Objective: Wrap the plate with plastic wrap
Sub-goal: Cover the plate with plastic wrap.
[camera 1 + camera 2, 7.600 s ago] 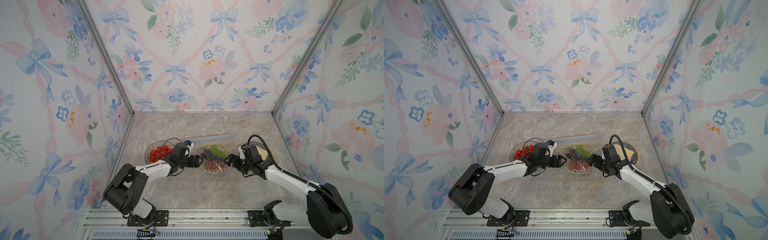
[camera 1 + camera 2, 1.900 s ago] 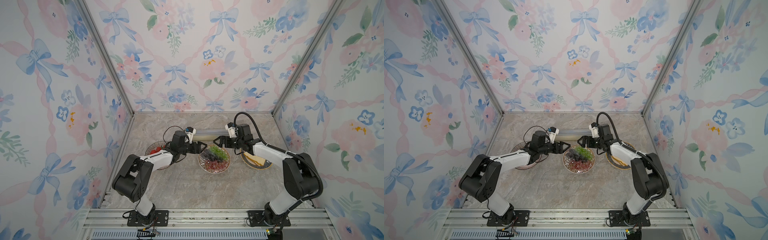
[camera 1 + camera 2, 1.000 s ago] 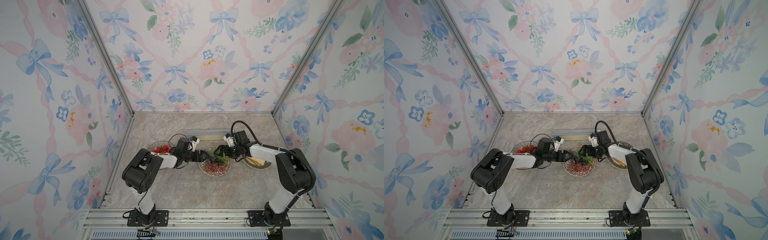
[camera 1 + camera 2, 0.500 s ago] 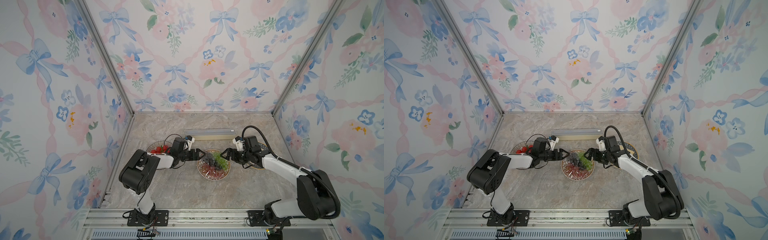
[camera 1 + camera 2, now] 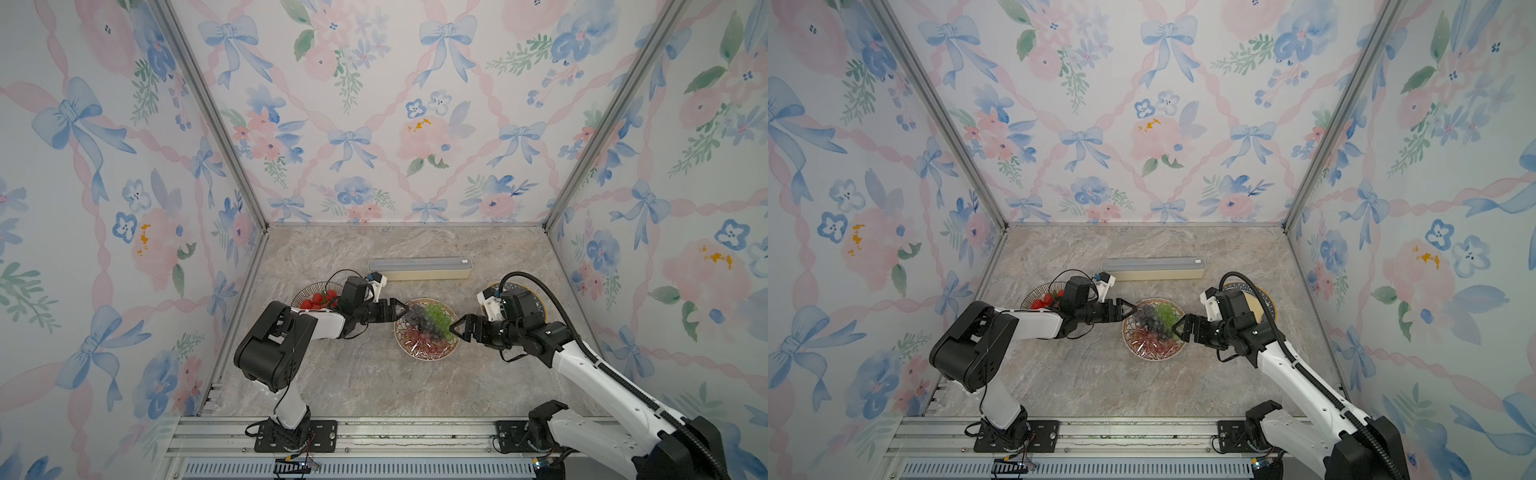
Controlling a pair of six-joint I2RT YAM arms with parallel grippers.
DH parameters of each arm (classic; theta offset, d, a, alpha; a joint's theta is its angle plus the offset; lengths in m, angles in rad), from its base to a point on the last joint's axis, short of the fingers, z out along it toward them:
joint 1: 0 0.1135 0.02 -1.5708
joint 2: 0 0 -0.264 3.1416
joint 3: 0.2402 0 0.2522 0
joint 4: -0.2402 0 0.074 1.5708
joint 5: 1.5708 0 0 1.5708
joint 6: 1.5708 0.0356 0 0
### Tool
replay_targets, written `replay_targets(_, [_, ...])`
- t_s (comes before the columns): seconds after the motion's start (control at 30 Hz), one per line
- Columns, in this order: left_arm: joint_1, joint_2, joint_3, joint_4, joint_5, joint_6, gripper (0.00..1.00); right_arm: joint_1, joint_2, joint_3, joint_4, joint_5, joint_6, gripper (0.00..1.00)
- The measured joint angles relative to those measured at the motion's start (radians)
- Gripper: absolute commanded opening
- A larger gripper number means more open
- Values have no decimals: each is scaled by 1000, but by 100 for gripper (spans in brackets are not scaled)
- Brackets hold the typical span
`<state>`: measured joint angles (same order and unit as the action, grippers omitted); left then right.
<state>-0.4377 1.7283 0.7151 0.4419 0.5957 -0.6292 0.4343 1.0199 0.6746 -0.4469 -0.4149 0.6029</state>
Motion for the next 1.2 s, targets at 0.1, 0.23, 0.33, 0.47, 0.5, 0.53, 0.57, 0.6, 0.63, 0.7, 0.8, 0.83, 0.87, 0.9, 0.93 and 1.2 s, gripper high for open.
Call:
replay_targets(0.1, [0,0,0,0,0,0,81,33,27,1,33,0,22,99])
replay_targets(0.23, [0,0,-6,4,0,0,81,80,123,19,84,3,35,99])
replay_targets(0.33, [0,0,-12,4,0,0,81,105,188,42,117,8,37,100])
replay_targets(0.47, [0,0,-12,6,0,1,81,112,225,52,134,21,37,100])
replay_targets(0.5, [0,0,-12,6,0,1,81,112,230,52,132,29,37,100])
replay_targets(0.53, [0,0,-12,6,0,1,82,112,234,52,130,32,37,100])
replay_targets(0.57, [0,0,-12,6,0,1,82,112,237,52,128,35,37,100])
replay_targets(0.6, [0,0,-12,6,0,1,81,112,241,52,125,38,37,100])
replay_targets(0.63, [0,0,-12,6,0,1,81,112,245,52,121,39,37,100])
replay_targets(0.7, [0,0,-12,6,0,1,81,113,252,51,111,45,37,100])
replay_targets(0.8, [0,0,-12,6,0,2,81,113,253,43,96,54,37,100])
replay_targets(0.83, [0,0,-12,6,0,4,81,113,254,41,89,57,37,100])
replay_targets(0.87, [0,0,-12,6,0,5,81,113,254,38,84,59,37,100])
replay_targets(0.9, [0,0,-12,6,0,5,81,114,255,36,79,61,37,100])
replay_targets(0.93, [0,1,-12,6,0,5,81,115,256,34,75,61,37,100])
replay_targets(1.2, [0,1,-12,6,0,8,81,117,287,16,90,60,38,100])
